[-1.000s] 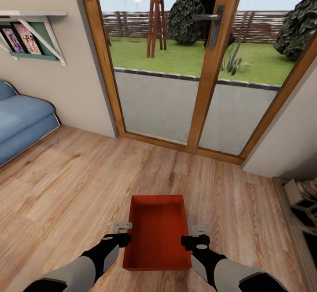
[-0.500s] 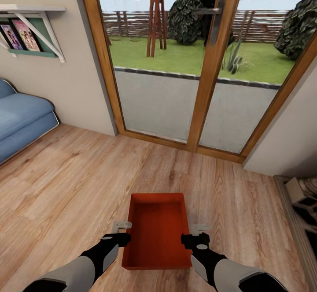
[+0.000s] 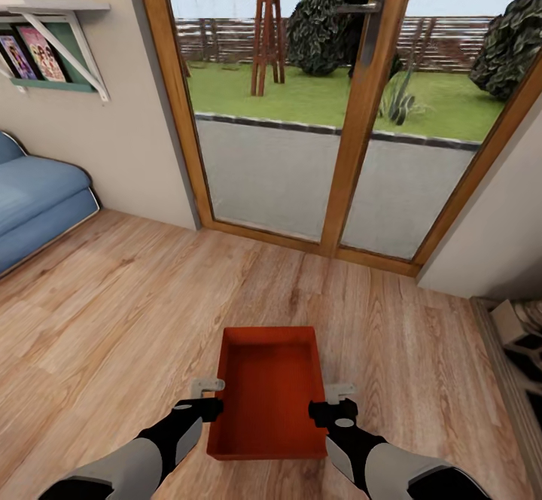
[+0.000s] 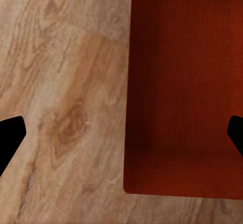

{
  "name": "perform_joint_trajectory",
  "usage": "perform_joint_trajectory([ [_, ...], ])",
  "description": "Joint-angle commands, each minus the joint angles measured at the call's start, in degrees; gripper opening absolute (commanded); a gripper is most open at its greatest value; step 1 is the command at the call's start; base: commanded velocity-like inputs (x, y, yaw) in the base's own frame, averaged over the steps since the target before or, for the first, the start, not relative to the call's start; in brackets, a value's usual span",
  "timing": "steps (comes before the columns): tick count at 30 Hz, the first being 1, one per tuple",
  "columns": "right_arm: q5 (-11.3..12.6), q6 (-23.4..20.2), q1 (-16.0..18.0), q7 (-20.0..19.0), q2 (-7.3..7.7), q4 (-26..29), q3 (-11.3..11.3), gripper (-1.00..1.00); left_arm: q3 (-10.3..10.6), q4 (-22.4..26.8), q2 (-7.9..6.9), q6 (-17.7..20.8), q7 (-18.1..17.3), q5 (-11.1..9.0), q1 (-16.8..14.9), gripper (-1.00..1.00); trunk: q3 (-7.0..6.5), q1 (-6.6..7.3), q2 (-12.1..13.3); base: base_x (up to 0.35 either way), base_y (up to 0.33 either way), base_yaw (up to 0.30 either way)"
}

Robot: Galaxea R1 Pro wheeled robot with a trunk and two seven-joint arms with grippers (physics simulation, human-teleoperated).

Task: Move the two storage containers from the living room to the garage. In the garage, place one container on the floor and stack the other container on top of it (either order is fine).

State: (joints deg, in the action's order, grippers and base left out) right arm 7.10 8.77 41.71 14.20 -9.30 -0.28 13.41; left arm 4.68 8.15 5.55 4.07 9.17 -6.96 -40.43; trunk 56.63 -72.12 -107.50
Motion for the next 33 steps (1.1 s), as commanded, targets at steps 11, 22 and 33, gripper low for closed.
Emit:
perform_joint_trajectory([
  [11,0.55,0.72,0.05,0.13,0.29,-0.06,0.48,1.0,0.5,0.28,-0.1,0.27,0.32,-0.67,0.03,1.0,2.02,-2.42,-4.44,0.0,0.0,0.0],
  [22,0.55,0.72,0.04,0.13,0.27,-0.04,0.5,1.0,0.5,0.37,-0.1,0.26,0.27,-0.67,0.01,1.0,3.99,-4.83,-8.85,0.0,0.0,0.0],
  [33,0.55,0.72,0.06,0.13,0.35,-0.06,0.66,1.0,0.51,0.37,-0.1,0.24,0.18,-0.62,0.03,1.0,5.97,-7.25,-13.27,0.0,0.0,0.0],
])
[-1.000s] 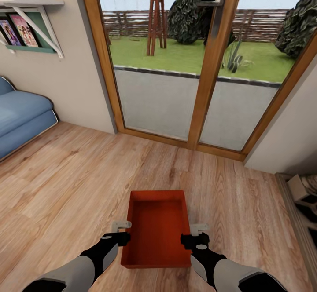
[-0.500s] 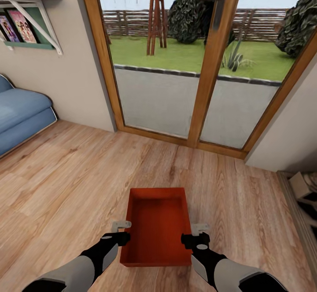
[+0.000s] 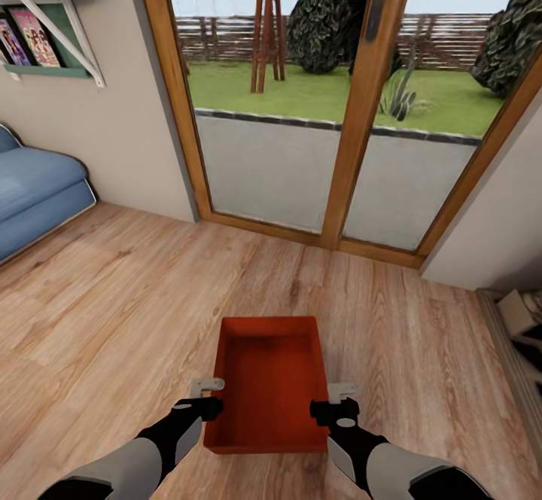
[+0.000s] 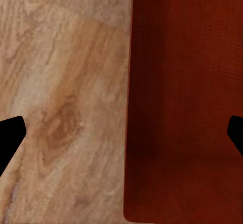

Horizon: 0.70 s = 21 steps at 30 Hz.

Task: Move the two storage containers from the living room to the garage. In the garage, place one container on the floor and stack the other container on top of it (either order is fine).

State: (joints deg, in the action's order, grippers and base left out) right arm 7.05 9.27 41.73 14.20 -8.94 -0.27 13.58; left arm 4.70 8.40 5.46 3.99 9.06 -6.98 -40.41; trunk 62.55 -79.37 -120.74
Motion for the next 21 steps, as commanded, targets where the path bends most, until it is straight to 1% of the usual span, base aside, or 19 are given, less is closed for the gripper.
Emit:
perform_joint_trajectory([
  [1,0.6,0.23,0.03,0.12,0.02,-0.06,0.42,1.0,0.5,0.13,-0.01,0.34,0.28,-0.6,0.01,1.0,0.22,-0.22,-0.43,0.0,0.0,0.0],
  [21,0.6,0.31,0.02,0.12,0.24,-0.04,0.3,1.0,0.53,0.13,-0.07,0.32,0.17,-0.61,0.01,1.0,3.81,-4.61,-8.45,0.0,0.0,0.0],
])
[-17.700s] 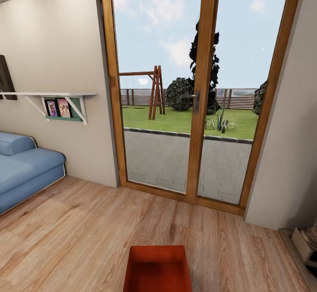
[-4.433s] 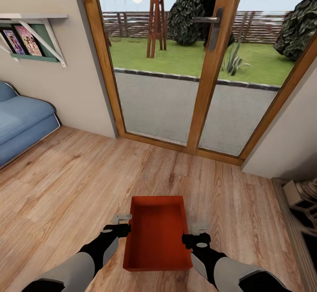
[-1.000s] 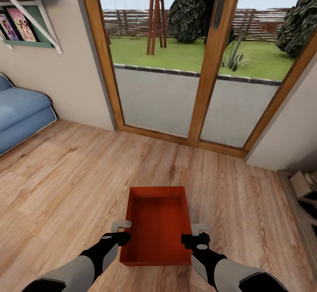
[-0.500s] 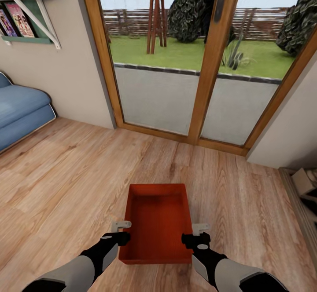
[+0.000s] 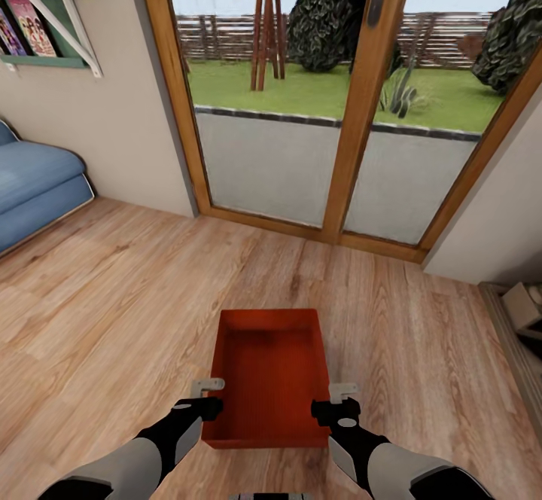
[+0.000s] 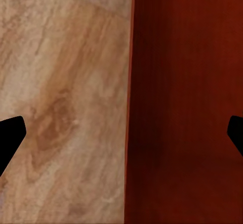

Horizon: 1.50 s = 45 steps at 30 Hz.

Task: Move the two storage containers from the living room to the garage. In the garage, place one container on the floor and stack the other container on top of it (either order is fine).

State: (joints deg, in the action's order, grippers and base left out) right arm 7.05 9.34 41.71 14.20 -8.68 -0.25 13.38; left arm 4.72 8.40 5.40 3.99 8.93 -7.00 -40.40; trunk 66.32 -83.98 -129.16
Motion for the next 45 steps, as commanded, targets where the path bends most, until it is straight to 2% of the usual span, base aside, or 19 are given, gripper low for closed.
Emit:
perform_joint_trajectory([
  [1,0.6,0.23,0.04,0.12,-0.02,-0.05,0.5,1.0,0.49,0.13,0.0,0.32,0.29,-0.58,-0.01,1.0,0.22,-0.22,-0.43,0.0,0.0,0.0],
  [20,0.6,0.24,0.04,0.12,-0.02,-0.03,0.42,1.0,0.54,0.18,-0.04,0.32,0.38,-0.61,-0.03,1.0,3.63,-4.39,-8.05,0.0,0.0,0.0],
  [45,0.6,0.24,0.04,0.12,0.02,-0.05,0.45,1.0,0.48,0.27,-0.04,0.23,0.56,-0.56,-0.03,1.0,3.63,-4.39,-8.05,0.0,0.0,0.0],
])
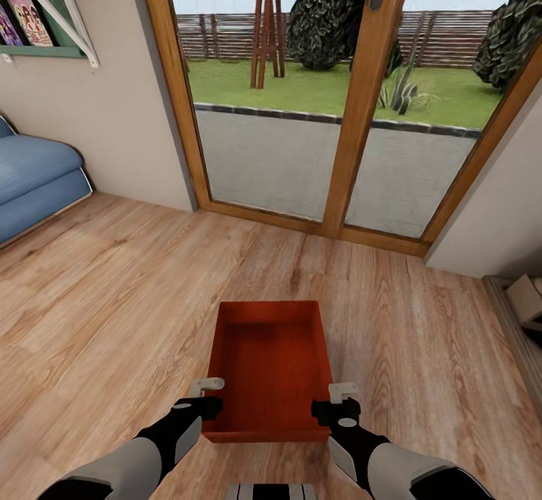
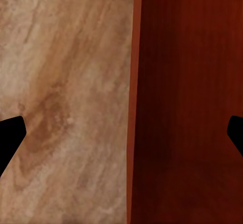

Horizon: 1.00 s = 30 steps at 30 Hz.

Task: Move the two storage containers from the living room to the garage. In the garage, place one container on the floor and stack the other container on top of it (either order is fine).

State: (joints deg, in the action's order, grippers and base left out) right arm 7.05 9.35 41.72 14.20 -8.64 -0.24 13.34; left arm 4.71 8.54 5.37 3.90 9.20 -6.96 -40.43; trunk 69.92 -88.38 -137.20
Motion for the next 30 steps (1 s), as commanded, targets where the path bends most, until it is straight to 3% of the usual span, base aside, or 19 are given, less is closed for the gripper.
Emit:
perform_joint_trajectory([
  [1,0.6,0.23,0.03,0.12,0.01,-0.06,0.52,1.0,0.49,0.15,-0.01,0.32,0.3,-0.6,0.0,1.0,0.04,0.01,-0.02,0.0,0.0,0.0],
  [30,0.51,0.49,0.04,0.4,0.29,-0.05,0.55,1.0,0.56,0.24,-0.01,0.09,0.55,-0.53,0.0,1.0,0.04,0.01,-0.02,0.0,0.0,0.0],
])
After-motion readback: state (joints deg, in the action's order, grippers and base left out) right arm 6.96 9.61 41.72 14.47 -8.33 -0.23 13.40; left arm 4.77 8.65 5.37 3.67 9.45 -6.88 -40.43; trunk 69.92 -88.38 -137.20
